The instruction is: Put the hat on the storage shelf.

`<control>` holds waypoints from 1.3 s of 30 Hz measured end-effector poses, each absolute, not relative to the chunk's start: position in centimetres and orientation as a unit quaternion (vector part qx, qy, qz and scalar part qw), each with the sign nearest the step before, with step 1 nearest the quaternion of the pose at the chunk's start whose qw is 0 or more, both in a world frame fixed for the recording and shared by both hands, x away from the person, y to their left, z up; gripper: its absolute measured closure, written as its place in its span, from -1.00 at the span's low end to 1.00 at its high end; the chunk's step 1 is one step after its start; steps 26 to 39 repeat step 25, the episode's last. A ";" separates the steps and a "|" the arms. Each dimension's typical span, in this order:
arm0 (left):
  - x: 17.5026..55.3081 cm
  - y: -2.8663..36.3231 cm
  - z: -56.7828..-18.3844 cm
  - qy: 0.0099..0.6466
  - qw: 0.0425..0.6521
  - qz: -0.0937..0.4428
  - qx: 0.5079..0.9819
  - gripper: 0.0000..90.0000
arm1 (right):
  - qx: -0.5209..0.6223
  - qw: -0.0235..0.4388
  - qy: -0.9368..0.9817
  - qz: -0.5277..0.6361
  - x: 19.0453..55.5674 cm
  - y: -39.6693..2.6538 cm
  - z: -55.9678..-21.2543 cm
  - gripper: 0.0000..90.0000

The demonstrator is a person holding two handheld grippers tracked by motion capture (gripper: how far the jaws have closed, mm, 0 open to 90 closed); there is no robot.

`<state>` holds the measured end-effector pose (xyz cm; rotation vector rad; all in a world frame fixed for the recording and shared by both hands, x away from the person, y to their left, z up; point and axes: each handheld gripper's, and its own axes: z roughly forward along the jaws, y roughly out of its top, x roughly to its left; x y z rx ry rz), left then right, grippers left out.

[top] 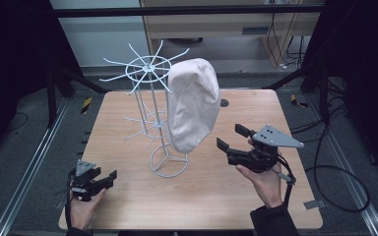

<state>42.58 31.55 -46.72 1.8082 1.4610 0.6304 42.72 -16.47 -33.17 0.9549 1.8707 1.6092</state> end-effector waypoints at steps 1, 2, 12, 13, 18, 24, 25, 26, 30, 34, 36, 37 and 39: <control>42.6 31.5 -46.7 0.566 0.360 0.243 0.701 -0.20 | 0.353 0.242 0.685 0.590 42.7 -16.8 -33.4 -0.46; 42.5 31.5 -46.7 0.565 0.361 0.242 0.702 -0.16 | 0.357 0.238 0.686 0.588 42.7 -17.3 -33.9 -0.47; 42.5 31.2 -46.7 0.554 0.366 0.235 0.710 0.01 | 0.418 0.231 0.698 0.533 43.6 -21.1 -39.3 -0.55; 42.4 31.2 -46.7 0.553 0.367 0.235 0.710 0.01 | 0.423 0.231 0.701 0.525 43.7 -21.3 -39.7 -0.55; 42.5 31.4 -46.8 0.556 0.364 0.236 0.708 -0.06 | 0.453 0.235 0.712 0.482 44.3 -22.8 -42.6 -0.60; 42.8 31.8 -47.3 0.562 0.347 0.249 0.708 -0.25 | 0.477 0.241 0.720 0.443 44.8 -24.2 -45.2 -0.61; 42.9 31.9 -47.4 0.564 0.345 0.249 0.707 -0.28 | 0.481 0.240 0.722 0.436 44.9 -24.3 -45.6 -0.61; 42.9 31.9 -47.4 0.564 0.345 0.249 0.707 -0.28 | 0.481 0.240 0.722 0.436 44.9 -24.3 -45.6 -0.61; 42.9 31.9 -47.4 0.564 0.345 0.249 0.707 -0.28 | 0.481 0.240 0.722 0.436 44.9 -24.3 -45.6 -0.61; 42.9 31.9 -47.4 0.564 0.345 0.249 0.707 -0.28 | 0.481 0.240 0.722 0.436 44.9 -24.3 -45.6 -0.61; 42.9 31.9 -47.4 0.564 0.345 0.249 0.707 -0.28 | 0.481 0.240 0.722 0.436 44.9 -24.3 -45.6 -0.61; 42.9 31.9 -47.4 0.564 0.345 0.249 0.707 -0.28 | 0.481 0.240 0.722 0.436 44.9 -24.3 -45.6 -0.61; 42.9 31.9 -47.4 0.564 0.345 0.249 0.707 -0.28 | 0.481 0.240 0.722 0.436 44.9 -24.3 -45.6 -0.61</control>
